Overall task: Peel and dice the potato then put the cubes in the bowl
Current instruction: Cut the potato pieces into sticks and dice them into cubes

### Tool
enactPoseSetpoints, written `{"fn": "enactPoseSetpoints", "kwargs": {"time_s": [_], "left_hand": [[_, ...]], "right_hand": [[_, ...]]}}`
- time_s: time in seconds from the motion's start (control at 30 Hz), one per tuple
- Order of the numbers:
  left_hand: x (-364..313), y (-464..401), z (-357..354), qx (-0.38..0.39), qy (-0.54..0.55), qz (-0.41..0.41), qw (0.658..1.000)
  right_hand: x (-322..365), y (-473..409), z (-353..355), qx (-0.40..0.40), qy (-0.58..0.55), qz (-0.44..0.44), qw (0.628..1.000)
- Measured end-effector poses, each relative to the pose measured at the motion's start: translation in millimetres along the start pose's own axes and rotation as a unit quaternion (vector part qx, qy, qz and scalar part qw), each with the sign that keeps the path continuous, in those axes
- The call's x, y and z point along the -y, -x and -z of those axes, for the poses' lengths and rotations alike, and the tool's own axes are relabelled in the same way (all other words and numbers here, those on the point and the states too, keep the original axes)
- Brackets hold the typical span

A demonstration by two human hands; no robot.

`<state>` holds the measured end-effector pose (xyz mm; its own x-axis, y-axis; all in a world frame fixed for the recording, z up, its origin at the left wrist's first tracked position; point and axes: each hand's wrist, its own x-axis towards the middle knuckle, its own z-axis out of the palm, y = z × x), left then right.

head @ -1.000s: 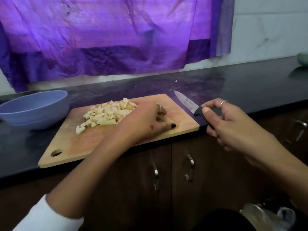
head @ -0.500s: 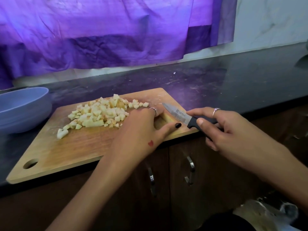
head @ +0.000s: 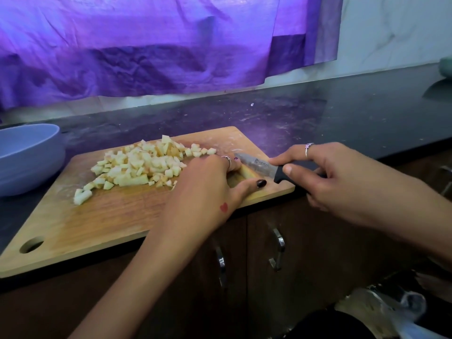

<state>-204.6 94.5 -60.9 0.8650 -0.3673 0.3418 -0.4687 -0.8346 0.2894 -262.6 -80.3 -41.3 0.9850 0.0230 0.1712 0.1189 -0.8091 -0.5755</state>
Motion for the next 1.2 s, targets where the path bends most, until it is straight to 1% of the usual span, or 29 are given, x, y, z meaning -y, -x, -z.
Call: {"fn": "enactPoseSetpoints", "kwargs": {"time_s": [0.17, 0.33, 0.5, 0.57, 0.6, 0.7, 0.77, 0.87, 0.97, 1.1, 1.2], "left_hand": [[0.2, 0.5, -0.1, 0.009, -0.018, 0.009, 1.000], [-1.2, 1.6, 0.8, 0.017, -0.019, 0.016, 1.000], [-1.3, -0.8, 0.4, 0.024, -0.055, 0.008, 0.998], [-1.0, -0.5, -0.5, 0.023, -0.054, 0.012, 0.998], [-0.6, -0.4, -1.3, 0.022, -0.050, 0.015, 0.998], [0.8, 0.3, -1.9, 0.015, -0.031, 0.011, 0.999], [1.0, 0.3, -1.4, 0.012, -0.016, 0.011, 1.000], [0.9, 0.3, -3.2, 0.012, 0.004, 0.009, 1.000], [3.5, -1.2, -4.9, 0.006, 0.021, -0.001, 1.000], [4.3, -3.8, -7.4, -0.006, 0.025, 0.014, 1.000], [3.2, -7.1, -11.5, -0.014, 0.040, 0.041, 0.998]], "right_hand": [[10.9, -4.0, 10.4, 0.027, 0.007, -0.019, 0.999], [29.4, -13.7, 13.2, 0.040, 0.093, -0.032, 0.994], [45.2, -20.9, 13.0, 0.066, 0.156, -0.044, 0.985], [45.5, -19.5, 13.9, 0.082, 0.148, -0.051, 0.984], [45.2, -19.3, 15.1, 0.100, 0.123, -0.064, 0.985], [48.6, -18.4, 20.0, 0.155, 0.037, -0.132, 0.978], [55.1, -19.5, 19.9, 0.174, 0.039, -0.172, 0.969], [62.7, -23.0, 14.4, 0.162, 0.129, -0.197, 0.958], [67.2, -23.8, 6.9, 0.122, 0.251, -0.166, 0.946], [69.2, -22.0, 3.6, 0.113, 0.301, -0.130, 0.938], [70.9, -20.5, 4.5, 0.122, 0.334, -0.124, 0.926]]}}
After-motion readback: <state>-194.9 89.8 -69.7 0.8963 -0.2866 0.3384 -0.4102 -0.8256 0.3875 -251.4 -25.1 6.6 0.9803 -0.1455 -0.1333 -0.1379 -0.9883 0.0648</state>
